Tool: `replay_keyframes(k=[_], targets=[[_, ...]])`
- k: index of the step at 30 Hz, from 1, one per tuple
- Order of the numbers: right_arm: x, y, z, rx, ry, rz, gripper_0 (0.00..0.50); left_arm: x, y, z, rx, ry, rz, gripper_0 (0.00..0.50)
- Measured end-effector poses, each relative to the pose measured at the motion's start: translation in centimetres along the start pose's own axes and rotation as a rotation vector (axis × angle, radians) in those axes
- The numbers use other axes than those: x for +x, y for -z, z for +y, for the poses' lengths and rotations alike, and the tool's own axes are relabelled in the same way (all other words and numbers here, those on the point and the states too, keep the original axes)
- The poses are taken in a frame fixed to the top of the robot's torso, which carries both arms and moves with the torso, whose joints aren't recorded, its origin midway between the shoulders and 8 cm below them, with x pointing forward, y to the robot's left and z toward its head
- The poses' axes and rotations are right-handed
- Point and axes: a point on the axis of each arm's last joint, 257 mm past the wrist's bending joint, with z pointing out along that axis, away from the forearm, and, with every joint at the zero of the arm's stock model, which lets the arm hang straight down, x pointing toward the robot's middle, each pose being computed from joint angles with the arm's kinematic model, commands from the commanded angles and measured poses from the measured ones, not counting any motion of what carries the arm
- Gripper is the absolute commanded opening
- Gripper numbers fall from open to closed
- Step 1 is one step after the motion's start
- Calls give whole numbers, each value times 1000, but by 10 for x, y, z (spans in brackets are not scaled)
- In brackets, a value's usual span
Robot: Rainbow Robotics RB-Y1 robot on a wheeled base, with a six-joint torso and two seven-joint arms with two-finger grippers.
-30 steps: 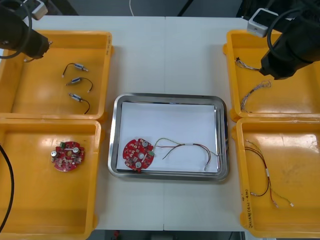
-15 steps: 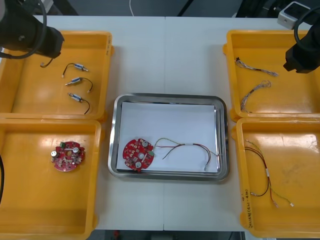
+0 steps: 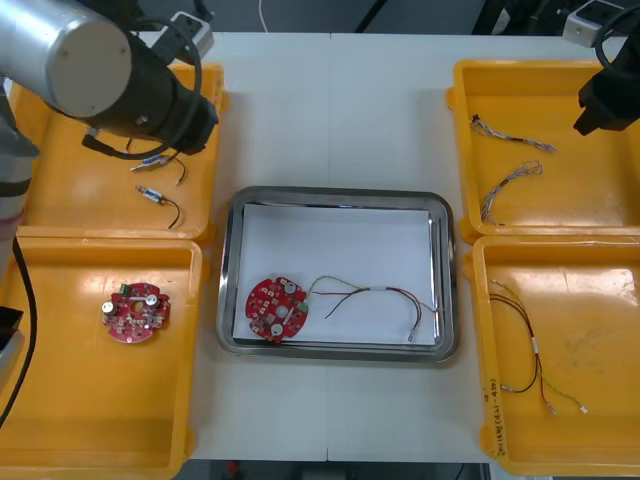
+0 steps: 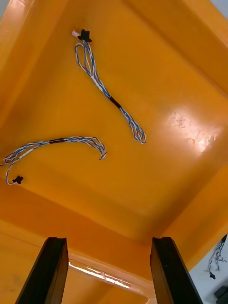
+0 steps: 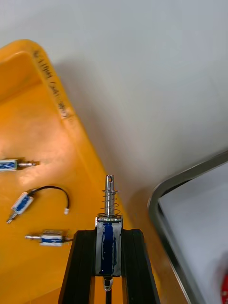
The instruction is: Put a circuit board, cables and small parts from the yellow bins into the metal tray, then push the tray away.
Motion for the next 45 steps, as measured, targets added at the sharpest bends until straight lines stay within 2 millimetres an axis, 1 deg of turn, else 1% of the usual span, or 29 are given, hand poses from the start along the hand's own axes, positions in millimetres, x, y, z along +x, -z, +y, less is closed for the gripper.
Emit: replay_keyframes(k=[4, 6, 8, 13, 20, 24, 31, 40, 45], targets=[[2, -2, -6, -1, -8, 20, 500, 3, -3, -29, 12, 115, 5, 2], [4, -4, -7, -5, 3, 32, 500, 7, -5, -40, 16, 183, 13, 0], [6, -6, -9, -19, 17, 47, 500, 12, -9, -50, 18, 212, 27, 0], [9, -12, -16, -53, 75, 89, 500, 21, -20, -68, 5, 150, 46, 2], [-6, -14, -32, -53, 106, 73, 500, 34, -34, -93, 10, 89, 74, 0], [-14, -14, -37, -50, 117, 57, 500, 39, -45, -100, 12, 82, 89, 1], [-28, -23, -42, -52, 121, 22, 500, 53, -68, -112, 5, 56, 120, 1], [-44, -32, -43, -68, 107, -10, 500, 70, -84, -128, 27, 38, 132, 1], [-51, -38, -48, -58, 137, -43, 500, 81, -91, -131, 24, 43, 137, 2]])
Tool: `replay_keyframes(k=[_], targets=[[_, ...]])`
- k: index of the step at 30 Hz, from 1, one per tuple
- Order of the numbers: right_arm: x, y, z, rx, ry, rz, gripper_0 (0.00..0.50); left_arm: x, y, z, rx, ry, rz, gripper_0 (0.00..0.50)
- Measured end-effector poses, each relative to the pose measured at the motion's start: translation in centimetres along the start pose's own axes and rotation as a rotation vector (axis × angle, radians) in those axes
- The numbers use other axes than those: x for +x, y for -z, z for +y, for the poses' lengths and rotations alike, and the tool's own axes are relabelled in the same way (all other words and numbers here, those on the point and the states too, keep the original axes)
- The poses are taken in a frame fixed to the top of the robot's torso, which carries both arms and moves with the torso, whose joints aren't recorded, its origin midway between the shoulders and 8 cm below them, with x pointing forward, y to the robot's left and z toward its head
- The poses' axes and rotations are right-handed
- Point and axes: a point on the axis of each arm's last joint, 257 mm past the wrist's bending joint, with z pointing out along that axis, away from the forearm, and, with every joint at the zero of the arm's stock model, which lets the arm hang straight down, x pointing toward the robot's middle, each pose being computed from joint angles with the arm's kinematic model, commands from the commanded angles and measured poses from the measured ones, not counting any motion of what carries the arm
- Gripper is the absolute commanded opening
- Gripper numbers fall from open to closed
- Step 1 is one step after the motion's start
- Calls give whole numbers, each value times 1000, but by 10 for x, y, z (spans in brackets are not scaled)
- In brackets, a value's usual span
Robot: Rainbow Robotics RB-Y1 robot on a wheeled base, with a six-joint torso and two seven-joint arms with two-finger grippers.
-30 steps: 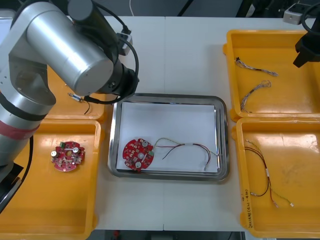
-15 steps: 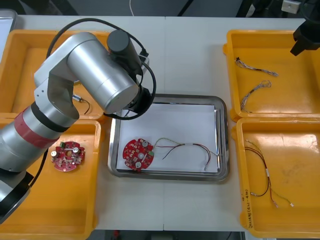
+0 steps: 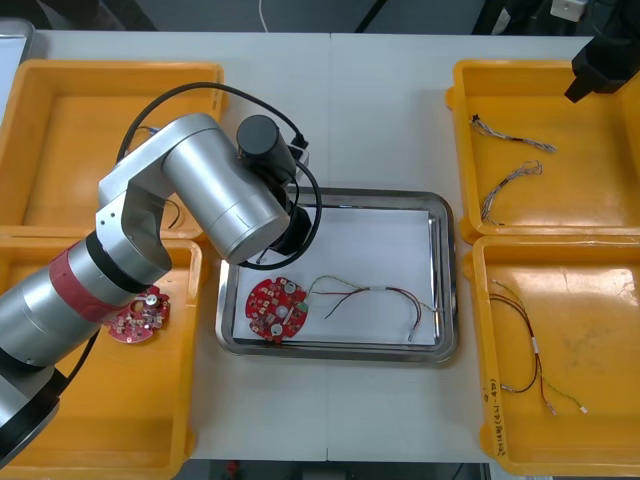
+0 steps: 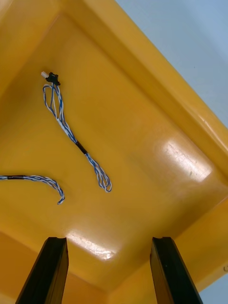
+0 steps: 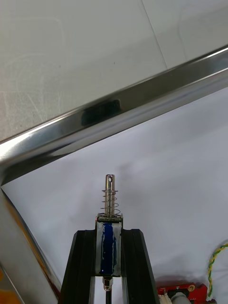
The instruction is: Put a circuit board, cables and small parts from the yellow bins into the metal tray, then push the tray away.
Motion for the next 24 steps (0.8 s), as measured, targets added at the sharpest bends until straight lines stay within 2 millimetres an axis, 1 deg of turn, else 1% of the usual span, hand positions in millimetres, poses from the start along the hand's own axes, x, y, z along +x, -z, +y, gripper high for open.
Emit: replay_keyframes(k=[3, 4, 5, 6, 7, 8, 9, 10, 12, 13, 19, 24], targets=[[-3, -5, -2, 8, -2, -14, 500, 4, -2, -2, -1, -6, 7, 11], [-3, -7, -2, 8, -5, -17, 500, 4, -2, -2, -1, -8, 8, 41], [-4, -9, -2, 7, -9, -20, 500, 5, -2, -2, -1, -10, 8, 118], [-3, -13, -1, 1, -15, -22, 500, 5, -3, -3, -1, -11, 9, 171], [-2, -16, 0, -7, -22, -23, 500, 5, -3, -3, -2, -12, 9, 271], [-1, -18, 2, -17, -25, -23, 500, 5, -3, -2, -4, -12, 8, 324], [1, -21, 3, -26, -26, -22, 500, 5, -3, -2, -7, -14, 7, 324], [1, -23, 4, -32, -26, -23, 500, 5, -3, -1, -12, -16, 5, 440], [4, -26, 4, -39, -26, -18, 500, 6, -4, -1, -18, -20, 4, 494], [5, -27, 3, -33, -27, -11, 500, 6, -4, -1, -20, -20, 4, 500], [5, -33, -3, -3, -32, 1, 500, 9, -6, -2, -21, 31, 8, 500], [3, -38, -8, 24, 5, -4, 500, 8, -6, 0, -31, 62, 2, 500]])
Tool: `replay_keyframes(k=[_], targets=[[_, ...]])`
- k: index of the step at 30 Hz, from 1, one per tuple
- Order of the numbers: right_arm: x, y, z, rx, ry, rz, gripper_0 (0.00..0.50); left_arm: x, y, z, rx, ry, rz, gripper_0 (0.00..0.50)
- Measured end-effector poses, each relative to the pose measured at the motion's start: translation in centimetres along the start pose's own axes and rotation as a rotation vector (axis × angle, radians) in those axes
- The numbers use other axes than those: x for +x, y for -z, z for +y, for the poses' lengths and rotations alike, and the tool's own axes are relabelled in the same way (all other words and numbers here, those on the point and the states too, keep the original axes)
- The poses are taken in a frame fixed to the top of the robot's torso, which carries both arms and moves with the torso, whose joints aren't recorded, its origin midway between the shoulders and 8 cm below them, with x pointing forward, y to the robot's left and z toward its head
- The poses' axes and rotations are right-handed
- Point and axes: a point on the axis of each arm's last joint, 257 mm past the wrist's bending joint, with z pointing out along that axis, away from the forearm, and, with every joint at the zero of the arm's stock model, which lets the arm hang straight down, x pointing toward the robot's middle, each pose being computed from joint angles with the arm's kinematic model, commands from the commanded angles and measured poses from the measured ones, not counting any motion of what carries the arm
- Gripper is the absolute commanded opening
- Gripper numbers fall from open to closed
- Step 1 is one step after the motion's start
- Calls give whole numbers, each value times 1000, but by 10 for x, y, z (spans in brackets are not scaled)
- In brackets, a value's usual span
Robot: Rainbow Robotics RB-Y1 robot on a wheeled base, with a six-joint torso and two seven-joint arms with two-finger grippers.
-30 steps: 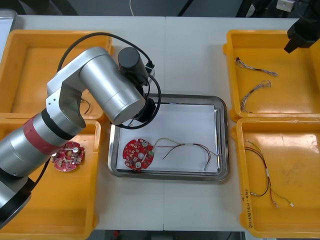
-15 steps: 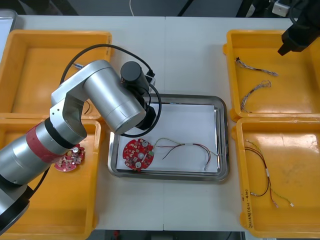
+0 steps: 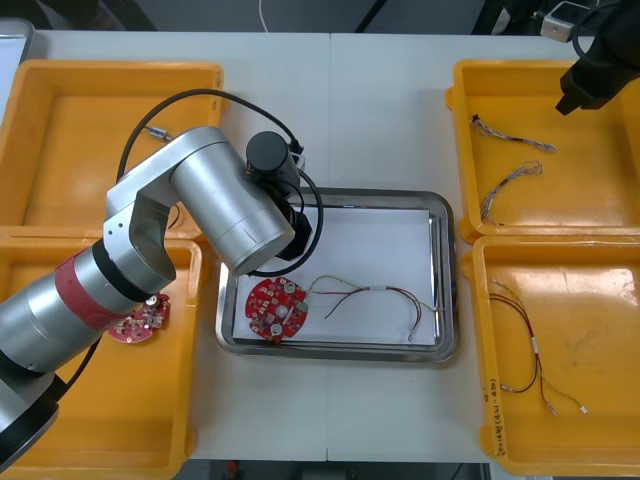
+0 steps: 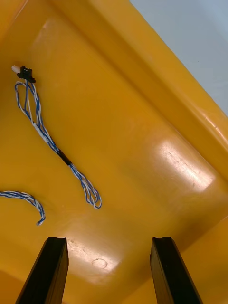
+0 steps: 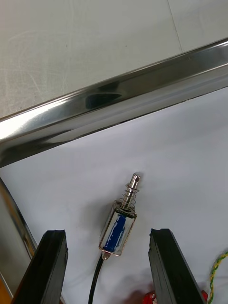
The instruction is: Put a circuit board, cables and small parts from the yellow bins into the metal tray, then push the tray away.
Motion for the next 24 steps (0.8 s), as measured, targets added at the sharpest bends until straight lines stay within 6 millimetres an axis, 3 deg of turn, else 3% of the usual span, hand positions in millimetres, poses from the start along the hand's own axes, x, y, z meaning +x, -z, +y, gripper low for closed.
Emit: replay_keyframes(k=[6, 15, 24], targets=[[-5, -4, 1, 5, 74, -20, 500, -4, 4, 1, 2, 6, -12, 500], [-6, -28, 14, 11, 77, -28, 500, -21, 38, 9, 2, 37, -48, 500], [-12, -36, 30, -13, 91, -26, 500, -35, 71, 40, -2, 144, -56, 500]])
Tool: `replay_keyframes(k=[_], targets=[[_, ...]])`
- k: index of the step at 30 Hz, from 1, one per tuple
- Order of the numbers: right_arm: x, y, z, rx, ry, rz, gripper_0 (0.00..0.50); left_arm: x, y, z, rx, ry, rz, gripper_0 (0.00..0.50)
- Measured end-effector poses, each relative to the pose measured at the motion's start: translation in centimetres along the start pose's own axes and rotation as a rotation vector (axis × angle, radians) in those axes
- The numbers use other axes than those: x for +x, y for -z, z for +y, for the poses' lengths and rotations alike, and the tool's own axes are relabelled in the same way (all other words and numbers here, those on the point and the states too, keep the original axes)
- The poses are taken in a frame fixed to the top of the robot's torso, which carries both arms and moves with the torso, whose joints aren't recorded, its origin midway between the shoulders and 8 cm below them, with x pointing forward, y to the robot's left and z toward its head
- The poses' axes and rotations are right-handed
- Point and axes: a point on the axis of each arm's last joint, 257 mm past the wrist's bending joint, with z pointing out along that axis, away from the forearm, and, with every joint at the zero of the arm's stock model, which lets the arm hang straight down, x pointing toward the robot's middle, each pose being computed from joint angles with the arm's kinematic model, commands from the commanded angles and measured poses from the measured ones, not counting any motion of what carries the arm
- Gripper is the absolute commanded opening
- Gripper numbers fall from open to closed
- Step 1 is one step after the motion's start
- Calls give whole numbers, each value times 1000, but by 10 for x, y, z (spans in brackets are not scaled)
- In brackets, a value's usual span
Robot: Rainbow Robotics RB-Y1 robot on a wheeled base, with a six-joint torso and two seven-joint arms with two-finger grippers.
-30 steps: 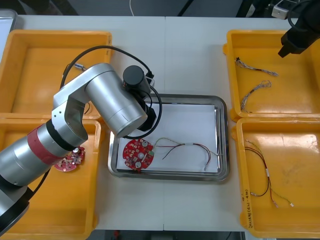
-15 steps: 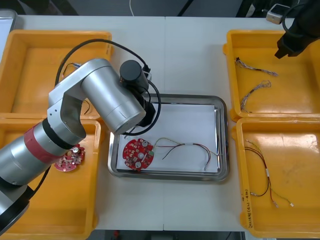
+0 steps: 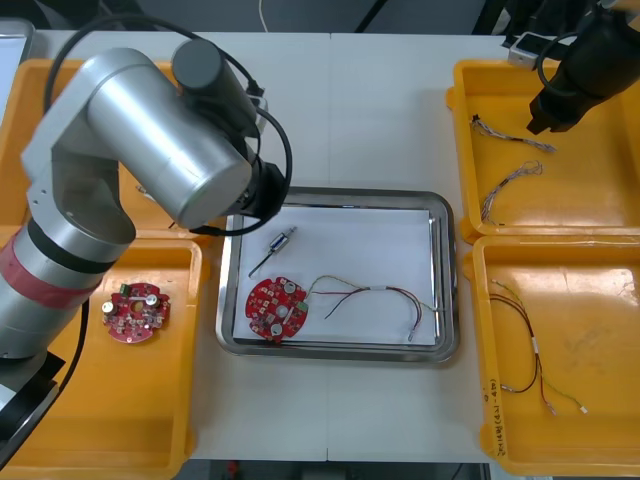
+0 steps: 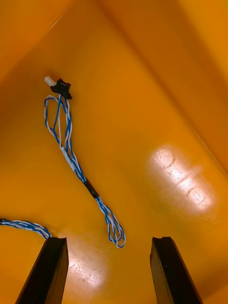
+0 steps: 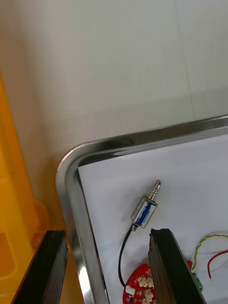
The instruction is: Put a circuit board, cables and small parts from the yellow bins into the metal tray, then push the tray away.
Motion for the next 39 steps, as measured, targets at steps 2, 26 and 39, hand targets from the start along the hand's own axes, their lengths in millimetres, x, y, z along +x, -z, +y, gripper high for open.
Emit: replay_keyframes(k=[2, 26, 39], targets=[[-2, -1, 1, -2, 0, -4, 500, -9, 6, 10, 2, 40, -15, 500], [3, -31, 6, 15, -109, -64, 500, -30, 46, 134, -127, 331, -10, 500], [2, -53, 23, -1, -144, -84, 500, -14, 15, 168, -183, 508, 129, 500]])
